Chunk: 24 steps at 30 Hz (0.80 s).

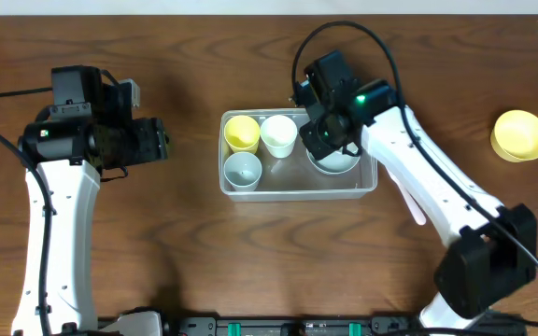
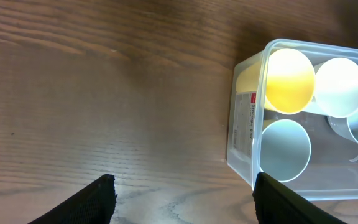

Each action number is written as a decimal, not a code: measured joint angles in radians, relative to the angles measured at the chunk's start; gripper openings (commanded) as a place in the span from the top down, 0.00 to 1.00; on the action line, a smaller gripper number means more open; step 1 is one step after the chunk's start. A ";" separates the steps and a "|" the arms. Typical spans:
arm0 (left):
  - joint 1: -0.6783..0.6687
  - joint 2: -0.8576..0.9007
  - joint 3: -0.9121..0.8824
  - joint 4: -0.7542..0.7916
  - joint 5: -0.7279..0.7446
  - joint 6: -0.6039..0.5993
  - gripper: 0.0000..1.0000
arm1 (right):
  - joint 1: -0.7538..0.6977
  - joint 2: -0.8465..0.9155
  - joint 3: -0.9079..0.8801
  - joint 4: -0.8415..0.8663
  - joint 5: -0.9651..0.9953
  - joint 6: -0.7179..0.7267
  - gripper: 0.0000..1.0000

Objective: Pack container
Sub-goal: 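Stack white bowl with right gripper onto the grey bowl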

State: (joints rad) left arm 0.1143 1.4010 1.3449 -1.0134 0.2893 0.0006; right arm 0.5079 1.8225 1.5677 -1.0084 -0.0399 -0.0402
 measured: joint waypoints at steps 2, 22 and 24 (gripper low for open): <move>0.000 0.000 0.000 0.000 0.000 0.000 0.28 | 0.000 0.018 0.000 -0.001 0.005 0.000 0.96; 0.000 0.000 0.000 -0.002 0.000 0.000 0.28 | -0.006 0.029 0.001 0.000 0.093 0.044 0.25; 0.000 0.000 0.000 -0.002 0.000 0.000 0.28 | -0.021 0.027 0.016 -0.016 0.129 0.077 0.22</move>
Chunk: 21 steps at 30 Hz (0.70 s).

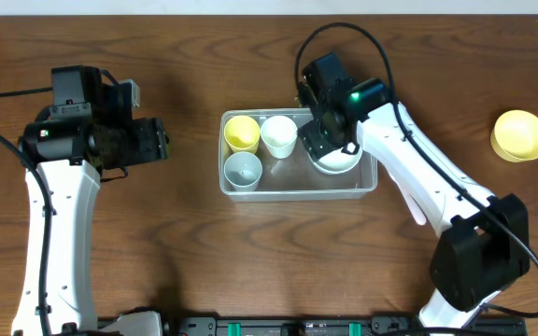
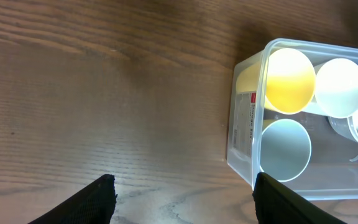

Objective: Pack container
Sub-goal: 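Stack white bowl with right gripper onto the grey bowl, then grasp the yellow bowl with the right gripper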

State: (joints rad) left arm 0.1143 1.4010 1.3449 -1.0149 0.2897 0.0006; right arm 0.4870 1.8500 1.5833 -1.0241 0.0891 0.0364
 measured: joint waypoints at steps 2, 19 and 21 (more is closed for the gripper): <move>0.000 0.000 0.000 0.000 0.000 0.000 0.28 | -0.045 -0.010 0.042 -0.020 0.025 0.033 0.21; 0.000 0.000 0.000 -0.003 0.000 0.000 0.28 | -0.788 0.044 0.237 -0.057 -0.016 0.056 0.17; 0.000 0.000 0.000 -0.005 0.000 0.000 0.28 | -0.817 0.105 0.235 -0.055 -0.029 0.045 0.17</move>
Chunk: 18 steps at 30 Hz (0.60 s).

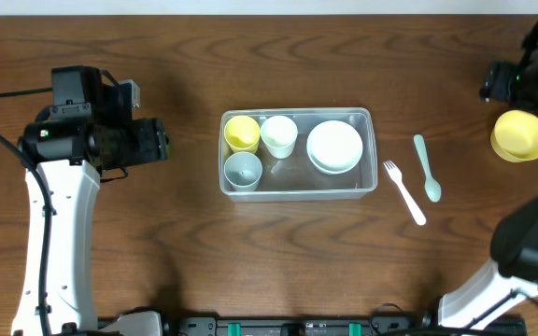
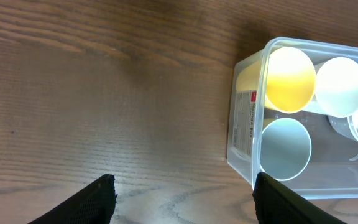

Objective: Pack container
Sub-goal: 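Grasp the yellow bowl with the right gripper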

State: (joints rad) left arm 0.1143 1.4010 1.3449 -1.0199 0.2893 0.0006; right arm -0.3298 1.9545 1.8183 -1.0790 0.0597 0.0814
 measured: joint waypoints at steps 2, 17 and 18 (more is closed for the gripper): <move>0.000 0.000 0.000 -0.002 0.000 0.000 0.28 | -0.024 0.056 -0.002 0.006 -0.008 -0.010 0.17; 0.000 0.000 0.000 -0.008 0.000 0.000 0.28 | -0.088 0.282 -0.002 0.045 -0.036 -0.028 0.28; 0.000 0.000 0.000 -0.008 0.000 0.000 0.28 | -0.088 0.289 -0.002 0.045 -0.038 -0.029 0.30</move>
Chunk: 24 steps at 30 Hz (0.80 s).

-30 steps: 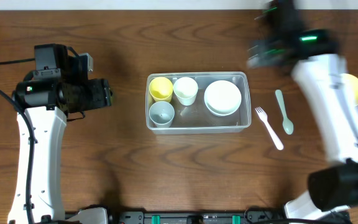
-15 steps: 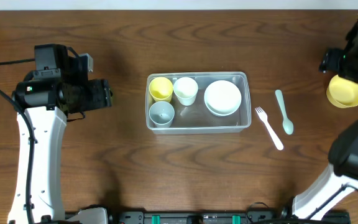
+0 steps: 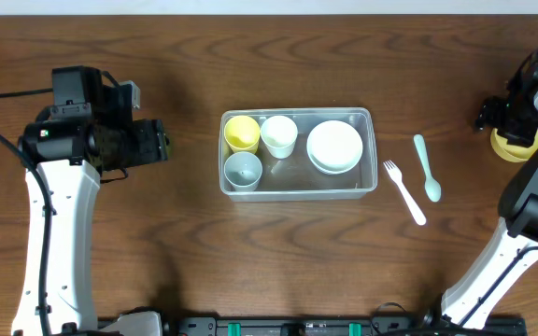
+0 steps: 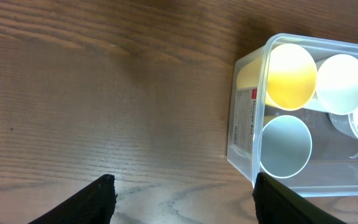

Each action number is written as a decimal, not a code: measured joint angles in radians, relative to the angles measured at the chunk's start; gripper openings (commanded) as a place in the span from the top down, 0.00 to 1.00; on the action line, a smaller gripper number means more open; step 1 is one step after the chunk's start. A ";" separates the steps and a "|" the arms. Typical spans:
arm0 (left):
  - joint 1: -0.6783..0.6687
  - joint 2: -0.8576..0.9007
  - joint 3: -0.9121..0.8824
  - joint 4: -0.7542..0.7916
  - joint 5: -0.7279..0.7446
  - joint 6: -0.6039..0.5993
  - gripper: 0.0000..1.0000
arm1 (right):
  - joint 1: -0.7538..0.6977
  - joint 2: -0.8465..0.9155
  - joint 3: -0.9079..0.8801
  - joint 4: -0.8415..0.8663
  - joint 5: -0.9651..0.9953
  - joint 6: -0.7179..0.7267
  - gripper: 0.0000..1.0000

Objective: Pack container
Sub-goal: 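Grasp the yellow bowl with the right gripper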

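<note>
The clear plastic container (image 3: 366, 183) stands mid-table, holding a yellow cup (image 3: 242, 133), a white cup (image 3: 278, 135), a grey-blue cup (image 3: 243, 170) and a white bowl (image 3: 334, 147). A white fork (image 3: 404, 192) and a pale green spoon (image 3: 426, 168) lie on the table to its right. At the far right, my right gripper (image 3: 508, 116) hangs over the yellow bowl (image 3: 516, 147), hiding its upper part; how its jaws stand is unclear. My left gripper (image 4: 182, 186) is open and empty, left of the container (image 4: 244, 134).
The wooden table (image 3: 250, 252) reaches the frame edges, and the yellow bowl sits close to the right edge. A black cable runs along the far left.
My right gripper has moved from just behind the yellow bowl to directly over it, covering its upper rim. The left arm and the container's contents have not moved.
My right gripper was down in the container's right end at the white bowl, and stayed there at the following moment. Then it was at the far right edge beside the yellow bowl, with the white bowl left in the container. Now it is over the yellow bowl.
</note>
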State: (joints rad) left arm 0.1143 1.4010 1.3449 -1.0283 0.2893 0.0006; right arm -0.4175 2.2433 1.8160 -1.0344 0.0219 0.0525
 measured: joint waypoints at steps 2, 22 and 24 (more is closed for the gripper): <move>0.000 0.000 0.000 0.000 0.000 0.000 0.28 | 0.000 0.009 0.000 -0.002 -0.003 -0.003 0.36; 0.000 0.000 0.000 -0.001 0.000 0.000 0.28 | 0.001 0.018 0.000 -0.020 0.011 -0.003 0.99; 0.000 0.000 0.000 -0.001 0.000 0.000 0.28 | 0.001 0.006 0.000 -0.019 0.005 -0.004 0.99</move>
State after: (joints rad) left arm 0.1143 1.4010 1.3449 -1.0294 0.2893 0.0006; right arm -0.4164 2.2494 1.8164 -1.0534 0.0269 0.0486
